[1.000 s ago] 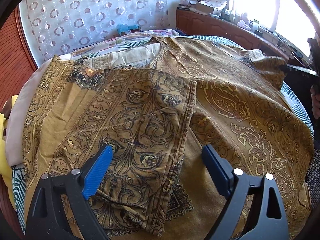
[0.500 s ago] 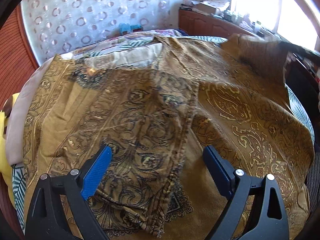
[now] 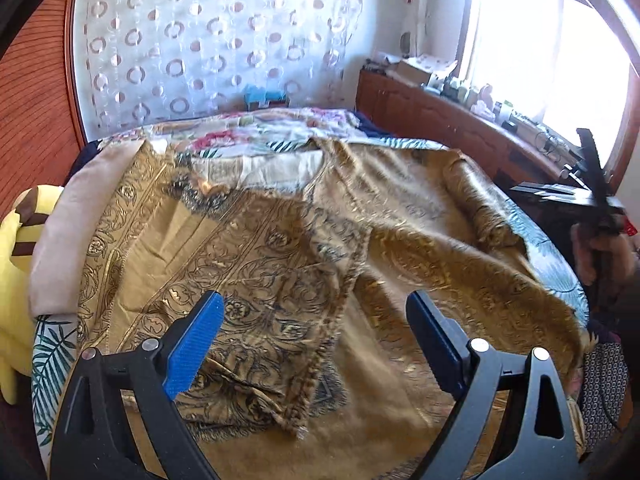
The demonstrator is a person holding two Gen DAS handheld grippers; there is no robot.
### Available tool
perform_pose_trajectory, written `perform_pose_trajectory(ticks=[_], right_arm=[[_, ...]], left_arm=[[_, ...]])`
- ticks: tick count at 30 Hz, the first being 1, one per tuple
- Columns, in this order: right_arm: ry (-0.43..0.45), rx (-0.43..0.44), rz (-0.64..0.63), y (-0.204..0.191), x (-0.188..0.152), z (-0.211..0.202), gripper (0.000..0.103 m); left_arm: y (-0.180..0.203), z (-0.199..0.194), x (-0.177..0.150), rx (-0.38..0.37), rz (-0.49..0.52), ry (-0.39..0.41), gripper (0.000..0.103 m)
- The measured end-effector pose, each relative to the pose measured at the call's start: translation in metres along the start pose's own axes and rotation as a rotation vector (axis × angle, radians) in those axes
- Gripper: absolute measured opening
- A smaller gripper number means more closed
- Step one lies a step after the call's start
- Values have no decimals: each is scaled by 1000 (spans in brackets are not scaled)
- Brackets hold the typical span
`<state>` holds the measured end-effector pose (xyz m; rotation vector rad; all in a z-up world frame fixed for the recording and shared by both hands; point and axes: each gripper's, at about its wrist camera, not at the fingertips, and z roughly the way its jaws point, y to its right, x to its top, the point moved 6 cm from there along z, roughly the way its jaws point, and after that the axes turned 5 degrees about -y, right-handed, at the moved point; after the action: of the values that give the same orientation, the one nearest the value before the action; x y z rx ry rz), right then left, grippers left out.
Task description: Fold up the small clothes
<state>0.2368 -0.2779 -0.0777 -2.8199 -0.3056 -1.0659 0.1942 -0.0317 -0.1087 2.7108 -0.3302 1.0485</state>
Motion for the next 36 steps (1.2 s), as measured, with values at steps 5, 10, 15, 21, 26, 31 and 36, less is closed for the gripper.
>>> perform_pose_trajectory(ticks=[5, 10, 15, 21, 26, 31, 36], right_arm=[[-67, -38, 99, 21, 4, 38, 54], [-89, 2, 97, 15, 7, 54, 40], [-86, 125, 92, 6, 20, 54, 2], [2, 204, -24, -48, 69, 29, 1], [45, 235, -122, -103, 105, 25, 2], [93, 263, -143, -122, 112, 21, 12], [108, 207, -157, -110, 87, 24, 43]], left_arm=[[12, -16, -2, -5, 19, 29, 93], [16, -20, -3, -1, 42, 38, 93], [11, -22, -3, 2, 30, 42, 93], [0, -26, -3, 2, -11, 52, 93], [-6, -27, -4, 19, -15, 50, 93], [-12, -29, -6, 23, -22, 49, 93], [-15, -28, -9, 16, -37, 48, 93]])
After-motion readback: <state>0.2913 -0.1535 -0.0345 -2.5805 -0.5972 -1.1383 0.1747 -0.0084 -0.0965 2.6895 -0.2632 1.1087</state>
